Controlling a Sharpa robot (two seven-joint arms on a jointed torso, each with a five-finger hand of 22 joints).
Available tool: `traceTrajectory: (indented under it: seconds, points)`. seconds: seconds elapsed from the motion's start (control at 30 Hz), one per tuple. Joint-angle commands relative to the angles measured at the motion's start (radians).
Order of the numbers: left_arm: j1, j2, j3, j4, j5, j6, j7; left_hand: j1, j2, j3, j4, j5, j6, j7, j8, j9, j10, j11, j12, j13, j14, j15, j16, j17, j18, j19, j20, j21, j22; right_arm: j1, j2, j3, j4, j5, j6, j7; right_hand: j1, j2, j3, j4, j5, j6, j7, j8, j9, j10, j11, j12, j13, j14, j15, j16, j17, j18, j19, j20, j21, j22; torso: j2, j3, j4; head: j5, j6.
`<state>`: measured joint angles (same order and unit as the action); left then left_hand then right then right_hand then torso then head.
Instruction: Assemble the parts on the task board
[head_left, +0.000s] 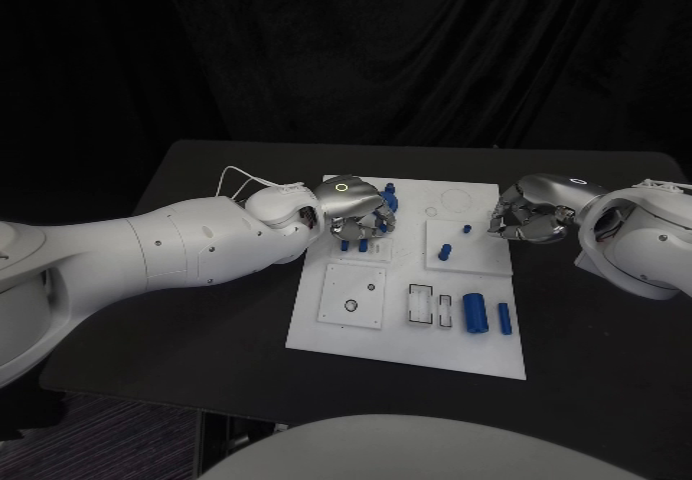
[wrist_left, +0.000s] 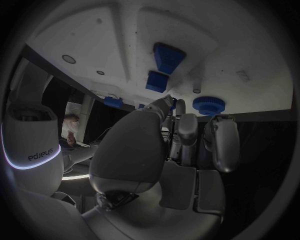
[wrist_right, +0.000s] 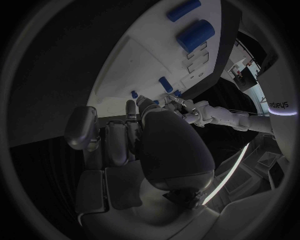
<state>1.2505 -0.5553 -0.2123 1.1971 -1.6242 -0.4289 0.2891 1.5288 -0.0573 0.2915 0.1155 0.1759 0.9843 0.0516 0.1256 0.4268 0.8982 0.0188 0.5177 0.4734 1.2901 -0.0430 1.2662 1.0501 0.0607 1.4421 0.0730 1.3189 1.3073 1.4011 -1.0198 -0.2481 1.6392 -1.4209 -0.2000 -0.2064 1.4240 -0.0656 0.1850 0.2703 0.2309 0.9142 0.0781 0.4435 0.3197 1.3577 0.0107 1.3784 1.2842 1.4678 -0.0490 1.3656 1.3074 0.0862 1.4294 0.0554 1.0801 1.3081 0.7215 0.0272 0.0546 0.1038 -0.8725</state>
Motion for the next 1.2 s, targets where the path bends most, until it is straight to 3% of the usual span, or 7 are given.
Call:
traceTrajectory:
  seconds: [0.03, 0.2, 0.3, 0.37, 0.73, 0.97, 1.2]
  points:
    - [0.014, -0.018, 0.001, 0.041, 0.000, -0.061, 0.016, 0.009, -0.001, 0.001, -0.003, 0.003, 0.001, 0.011, 0.006, 0.003, 0.001, 0.001, -0.006, -0.005, -0.004, -0.002, -0.004, -0.003, -0.002, -0.004, -0.006, -0.005, 0.186, -0.002, -0.003, 0.000, 0.003, -0.002, 0.002, -0.017, 0.010, -0.004, -0.004, 0.000, -0.004, 0.007, 0.001, 0.004, 0.002, -0.003, -0.006, -0.003, -0.001, 0.048, -0.008, -0.005, 0.119, 0.008, -0.006, -0.002, -0.005, 0.133, 0.000, 0.0000, 0.0004, 0.001, 0.000]
    - [0.036, -0.054, 0.001, 0.106, 0.000, -0.057, 0.005, 0.009, 0.000, 0.001, -0.001, 0.003, 0.014, 0.017, 0.011, 0.007, 0.006, 0.000, -0.015, -0.014, -0.005, -0.002, -0.007, -0.006, -0.001, -0.006, -0.007, -0.008, 0.185, -0.002, -0.002, 0.000, 0.003, -0.001, -0.001, -0.017, 0.010, -0.004, -0.004, 0.000, -0.004, 0.007, 0.001, 0.004, 0.002, -0.004, -0.006, -0.004, -0.001, 0.048, -0.008, -0.006, 0.119, 0.008, -0.006, -0.002, -0.005, 0.133, -0.001, 0.0008, 0.0006, 0.002, 0.000]
    - [0.042, -0.062, 0.001, 0.123, 0.000, -0.047, -0.002, 0.010, 0.000, 0.002, -0.001, 0.004, 0.015, 0.017, 0.011, 0.007, 0.007, 0.000, -0.017, -0.016, -0.006, -0.002, -0.008, -0.007, -0.001, -0.006, -0.007, -0.009, 0.185, -0.002, -0.001, 0.000, 0.003, -0.001, -0.002, -0.016, 0.010, -0.004, -0.004, 0.000, -0.004, 0.007, 0.001, 0.004, 0.002, -0.004, -0.006, -0.004, -0.001, 0.048, -0.008, -0.006, 0.119, 0.008, -0.006, -0.002, -0.005, 0.133, -0.003, 0.0033, -0.0010, 0.006, 0.000]
    - [0.044, -0.064, 0.001, 0.128, 0.000, -0.037, -0.008, 0.010, 0.001, 0.002, -0.001, 0.004, 0.015, 0.017, 0.011, 0.007, 0.008, 0.000, -0.017, -0.016, -0.005, -0.002, -0.008, -0.007, -0.001, -0.006, -0.007, -0.008, 0.185, -0.002, 0.000, 0.000, 0.002, -0.001, -0.002, -0.016, 0.010, -0.005, -0.005, 0.000, -0.004, 0.006, 0.001, 0.005, 0.002, -0.004, -0.006, -0.004, -0.002, 0.048, -0.009, -0.007, 0.118, 0.008, -0.006, -0.002, -0.006, 0.133, -0.004, 0.0041, 0.0012, 0.004, 0.000]
    - [0.048, -0.079, 0.001, 0.122, 0.000, 0.021, -0.055, 0.008, -0.002, 0.000, 0.001, 0.003, 0.018, 0.024, 0.011, 0.008, 0.015, 0.007, -0.024, -0.025, -0.011, 0.001, -0.015, -0.016, 0.000, -0.008, -0.007, -0.013, 0.184, -0.002, 0.000, 0.000, 0.003, 0.002, -0.001, -0.015, 0.011, -0.006, -0.005, 0.000, -0.004, 0.002, 0.001, 0.004, 0.003, -0.007, -0.006, -0.007, -0.005, 0.047, -0.009, -0.011, 0.115, 0.009, -0.008, -0.003, -0.012, 0.132, -0.005, 0.0074, 0.0026, -0.001, 0.000]
    - [0.047, -0.099, 0.001, 0.112, 0.000, 0.043, -0.072, 0.012, -0.003, 0.002, 0.000, 0.002, 0.016, 0.025, 0.007, 0.007, 0.013, 0.009, -0.038, -0.036, -0.016, 0.004, -0.021, -0.025, 0.001, -0.013, -0.006, -0.020, 0.182, -0.002, -0.001, 0.000, 0.002, 0.003, -0.003, -0.014, 0.011, -0.006, -0.005, 0.001, -0.004, -0.006, 0.003, 0.003, 0.004, -0.011, -0.005, -0.011, -0.010, 0.045, -0.009, -0.016, 0.112, 0.010, -0.010, -0.003, -0.020, 0.130, -0.002, 0.0036, 0.0014, -0.002, 0.000]
    - [0.044, -0.105, 0.001, 0.094, 0.000, 0.052, -0.077, 0.011, -0.006, 0.001, 0.001, 0.002, 0.005, 0.023, -0.001, 0.003, 0.011, 0.010, -0.049, -0.046, -0.017, 0.004, -0.022, -0.025, 0.001, -0.013, -0.005, -0.020, 0.182, -0.002, 0.002, 0.000, 0.000, 0.003, 0.000, -0.010, 0.011, -0.006, -0.005, 0.002, -0.004, -0.013, 0.005, 0.002, 0.005, -0.013, -0.004, -0.012, -0.012, 0.044, -0.008, -0.018, 0.110, 0.010, -0.011, -0.003, -0.024, 0.129, -0.003, 0.0037, 0.0006, -0.003, 0.000]
